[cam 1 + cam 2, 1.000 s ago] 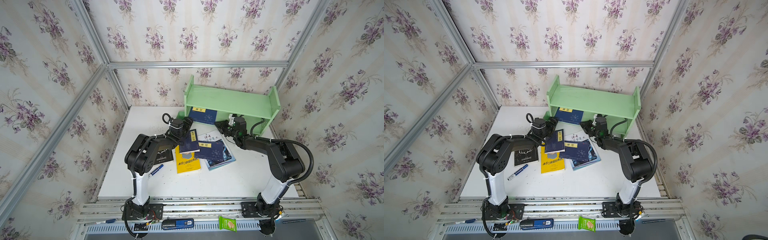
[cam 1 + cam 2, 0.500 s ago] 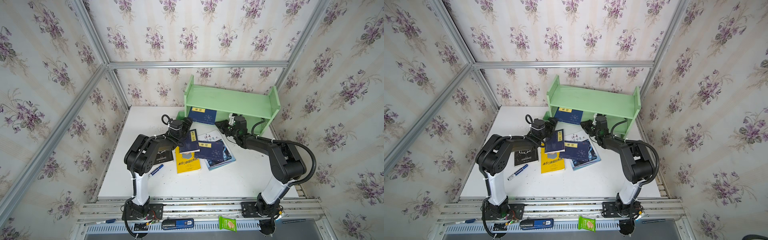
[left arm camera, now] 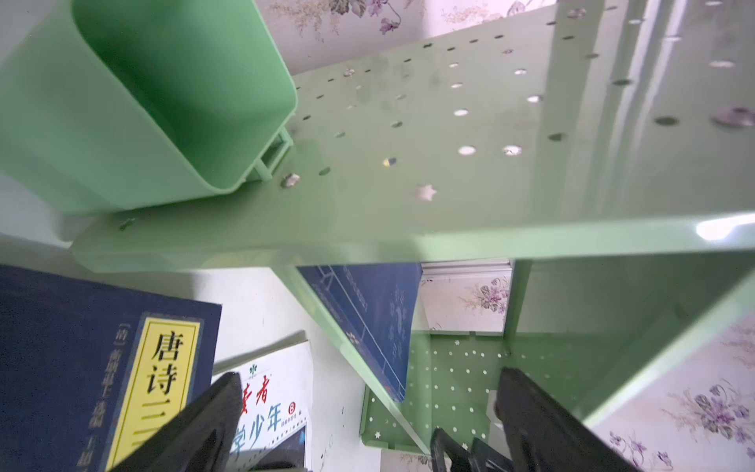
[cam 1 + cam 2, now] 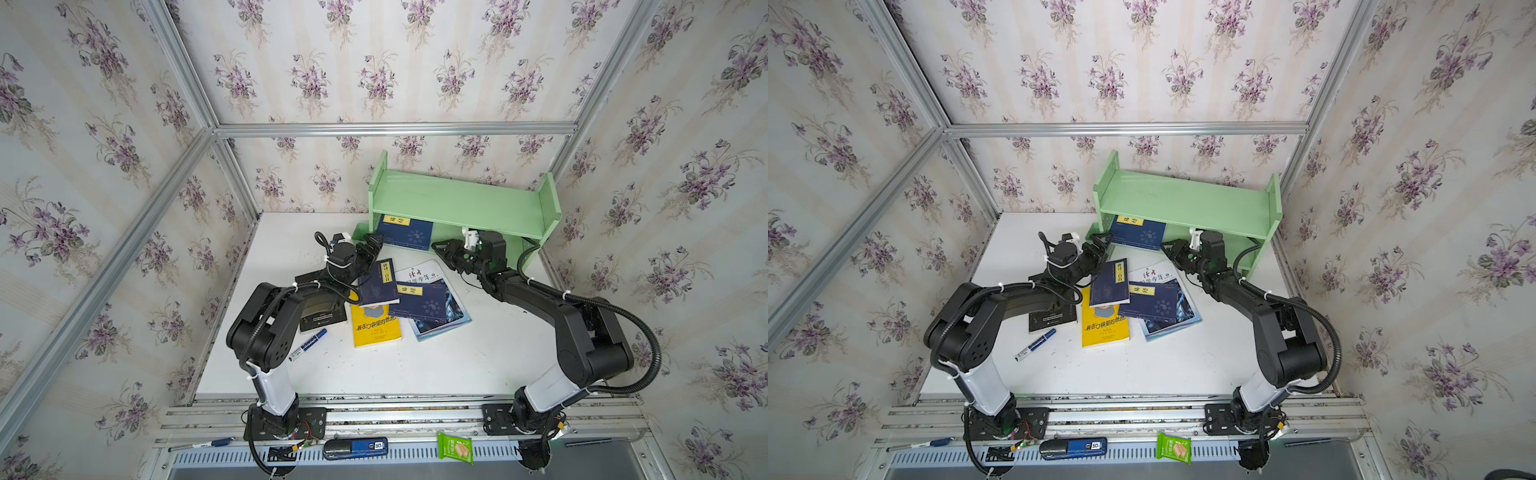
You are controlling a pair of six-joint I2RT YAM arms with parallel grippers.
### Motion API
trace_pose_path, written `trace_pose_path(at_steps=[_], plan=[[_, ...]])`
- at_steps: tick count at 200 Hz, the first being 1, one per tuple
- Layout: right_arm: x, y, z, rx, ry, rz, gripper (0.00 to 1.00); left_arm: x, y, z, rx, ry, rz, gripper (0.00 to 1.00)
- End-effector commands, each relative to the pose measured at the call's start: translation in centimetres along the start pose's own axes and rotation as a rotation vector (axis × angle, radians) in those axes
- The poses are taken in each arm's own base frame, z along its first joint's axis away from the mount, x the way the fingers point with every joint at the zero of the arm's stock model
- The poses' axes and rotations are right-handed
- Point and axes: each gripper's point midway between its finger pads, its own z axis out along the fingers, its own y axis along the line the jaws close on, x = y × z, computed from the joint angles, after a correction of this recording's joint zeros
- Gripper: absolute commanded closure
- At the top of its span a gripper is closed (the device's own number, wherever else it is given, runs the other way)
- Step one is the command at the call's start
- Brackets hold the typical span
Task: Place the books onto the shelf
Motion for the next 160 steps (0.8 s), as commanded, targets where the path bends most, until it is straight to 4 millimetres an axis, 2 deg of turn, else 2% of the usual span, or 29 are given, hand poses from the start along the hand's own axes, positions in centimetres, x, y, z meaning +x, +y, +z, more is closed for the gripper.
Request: trace_pose_path(at_steps=[1, 38, 54, 86, 122, 160], plan=[[1.4, 0.8, -1.4, -0.025, 0.036, -0.073, 0.59, 1.0, -0.4, -2.1, 0.001, 0.033, 0.064, 0.01], [3.7, 0.5, -4.6, 0.025, 0.064, -0.108, 0.55, 2.5, 1.6, -6.7, -0.118, 0.092, 0.191, 0.01], [4.5, 0.1, -6.0, 0.072, 0.075, -0.129, 0.53, 3.1, 2.2, -8.1, -0.177, 0.142, 0.268, 0.01], [6.5, -0.3, -7.6, 0.113, 0.101, -0.156, 0.46, 4.2, 5.1, -10.4, -0.309, 0.22, 0.36, 0.01], [8.2, -0.3, -7.9, 0.139, 0.082, -0.192, 0.44, 5.0, 7.0, -10.7, -0.339, 0.275, 0.399, 0.01], [9.9, 0.0, -5.5, 0.16, 0.071, -0.237, 0.43, 5.6, 8.0, -9.1, -0.327, 0.367, 0.374, 0.01]])
